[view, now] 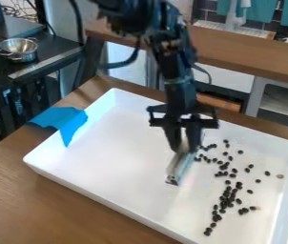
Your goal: Sweep into pile
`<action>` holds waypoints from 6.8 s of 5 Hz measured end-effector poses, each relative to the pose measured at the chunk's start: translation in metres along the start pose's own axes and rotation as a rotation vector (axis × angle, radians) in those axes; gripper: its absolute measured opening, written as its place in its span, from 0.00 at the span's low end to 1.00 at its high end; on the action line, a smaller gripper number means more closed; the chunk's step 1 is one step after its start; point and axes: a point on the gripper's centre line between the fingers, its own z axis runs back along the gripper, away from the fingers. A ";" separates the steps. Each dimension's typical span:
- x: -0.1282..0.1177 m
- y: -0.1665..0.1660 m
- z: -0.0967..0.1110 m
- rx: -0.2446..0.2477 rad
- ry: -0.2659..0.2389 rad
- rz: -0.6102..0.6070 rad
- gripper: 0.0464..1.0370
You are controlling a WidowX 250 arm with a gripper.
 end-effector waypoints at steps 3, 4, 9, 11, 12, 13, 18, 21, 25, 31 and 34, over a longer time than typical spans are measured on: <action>0.045 0.052 -0.005 0.116 -0.062 -0.012 0.28; 0.056 0.058 -0.012 0.146 -0.067 -0.014 0.28; 0.067 0.037 -0.037 0.178 -0.040 0.004 0.28; 0.069 0.001 -0.050 0.166 -0.026 -0.012 0.28; 0.073 -0.008 -0.053 0.161 -0.026 0.003 0.28; 0.080 -0.014 -0.054 0.151 -0.033 0.035 0.28; 0.065 -0.101 -0.080 0.091 0.006 -0.029 0.28; 0.036 -0.105 -0.076 0.051 0.030 -0.056 0.28; 0.013 -0.044 -0.023 0.086 -0.057 -0.041 0.28; -0.024 -0.024 -0.062 0.155 0.107 0.056 0.28; -0.025 -0.042 -0.064 0.148 0.107 0.095 0.28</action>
